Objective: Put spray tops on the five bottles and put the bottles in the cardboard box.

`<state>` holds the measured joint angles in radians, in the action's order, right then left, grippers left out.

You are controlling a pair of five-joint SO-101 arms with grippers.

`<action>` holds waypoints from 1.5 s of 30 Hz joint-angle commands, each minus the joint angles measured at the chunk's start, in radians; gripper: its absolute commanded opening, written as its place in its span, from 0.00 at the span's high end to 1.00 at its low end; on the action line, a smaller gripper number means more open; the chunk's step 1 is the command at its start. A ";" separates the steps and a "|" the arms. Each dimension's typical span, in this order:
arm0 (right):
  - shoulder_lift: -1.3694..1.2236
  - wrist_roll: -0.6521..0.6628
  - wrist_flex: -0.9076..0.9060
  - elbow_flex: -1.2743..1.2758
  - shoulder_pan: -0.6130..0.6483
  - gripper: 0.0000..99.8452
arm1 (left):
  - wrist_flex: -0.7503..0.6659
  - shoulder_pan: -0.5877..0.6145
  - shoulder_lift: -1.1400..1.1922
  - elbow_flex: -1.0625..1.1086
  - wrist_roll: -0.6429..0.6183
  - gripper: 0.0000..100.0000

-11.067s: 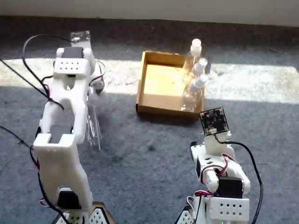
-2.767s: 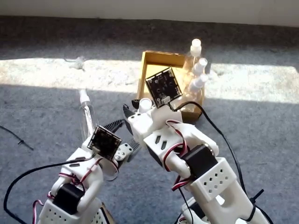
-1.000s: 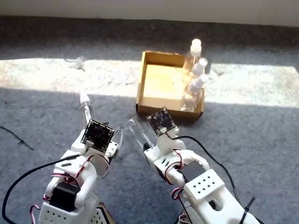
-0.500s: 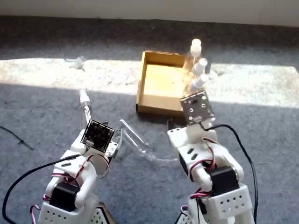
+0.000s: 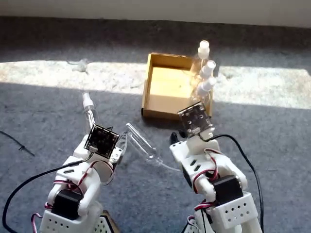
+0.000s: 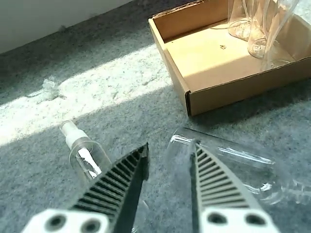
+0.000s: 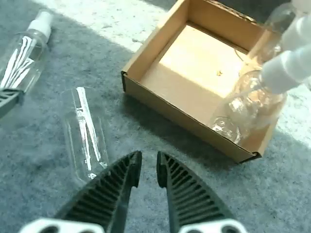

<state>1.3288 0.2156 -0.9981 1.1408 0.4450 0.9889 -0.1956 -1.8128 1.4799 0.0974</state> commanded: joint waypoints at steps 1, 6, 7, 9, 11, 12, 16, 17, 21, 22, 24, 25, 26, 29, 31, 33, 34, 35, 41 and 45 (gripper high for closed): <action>0.005 0.098 -0.021 0.018 0.028 0.97 | 0.002 0.005 -0.007 -0.012 0.008 0.87; 0.005 0.322 -0.180 0.031 -0.165 0.97 | 0.002 0.005 -0.007 -0.012 0.008 0.87; 0.005 0.367 -0.186 0.038 -0.229 0.97 | 0.002 0.005 -0.007 -0.012 0.008 0.87; 0.005 0.450 -0.189 0.050 -0.366 0.97 | 0.002 0.005 -0.007 -0.012 0.008 0.87; 0.005 0.566 -0.189 0.081 -0.484 0.96 | 0.002 0.005 -0.007 -0.012 0.008 0.87; 0.005 0.628 -0.188 0.091 -0.529 0.94 | 0.002 0.005 -0.007 -0.012 0.008 0.87; 0.005 0.776 -0.188 0.134 -0.581 0.86 | 0.002 0.005 -0.007 -0.012 0.008 0.87; 0.005 0.790 -0.188 0.154 -0.581 0.86 | 0.002 0.005 -0.007 -0.012 0.008 0.87; 0.005 0.844 -0.188 0.208 -0.573 0.86 | 0.002 0.005 -0.007 -0.012 0.008 0.87; 0.005 0.858 -0.182 0.225 -0.559 0.86 | 0.002 0.004 -0.007 -0.012 0.006 0.87; 0.005 0.884 -0.182 0.262 -0.535 0.86 | 0.002 0.004 -0.007 -0.012 0.006 0.87; 0.005 0.896 -0.180 0.282 -0.530 0.86 | 0.002 0.004 -0.007 -0.012 0.006 0.87; 0.005 0.904 -0.174 0.295 -0.529 0.86 | 0.002 0.004 -0.007 -0.012 0.006 0.87; 0.005 0.891 -0.120 0.315 -0.530 0.86 | 0.002 0.005 -0.007 -0.012 0.006 0.87; 0.004 0.878 -0.116 0.326 -0.524 0.86 | 0.002 0.005 -0.007 -0.012 0.005 0.87; -0.021 0.870 -0.113 0.325 -0.524 0.86 | 0.002 0.005 -0.007 -0.012 0.005 0.87; -0.050 0.864 -0.108 0.318 -0.524 0.86 | 0.002 0.005 -0.007 -0.012 0.005 0.87; -0.091 0.853 -0.104 0.317 -0.529 0.86 | 0.002 0.005 -0.007 -0.012 0.005 0.87; -0.433 0.824 -0.061 0.139 -0.529 0.86 | 0.002 0.005 -0.007 -0.012 0.005 0.87; -0.598 0.824 -0.059 0.074 -0.526 0.86 | 0.002 0.005 -0.007 -0.012 0.006 0.87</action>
<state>0.8439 1.0472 -1.0641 1.2774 -0.0890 0.9889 -0.1956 -1.8128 1.4799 0.0974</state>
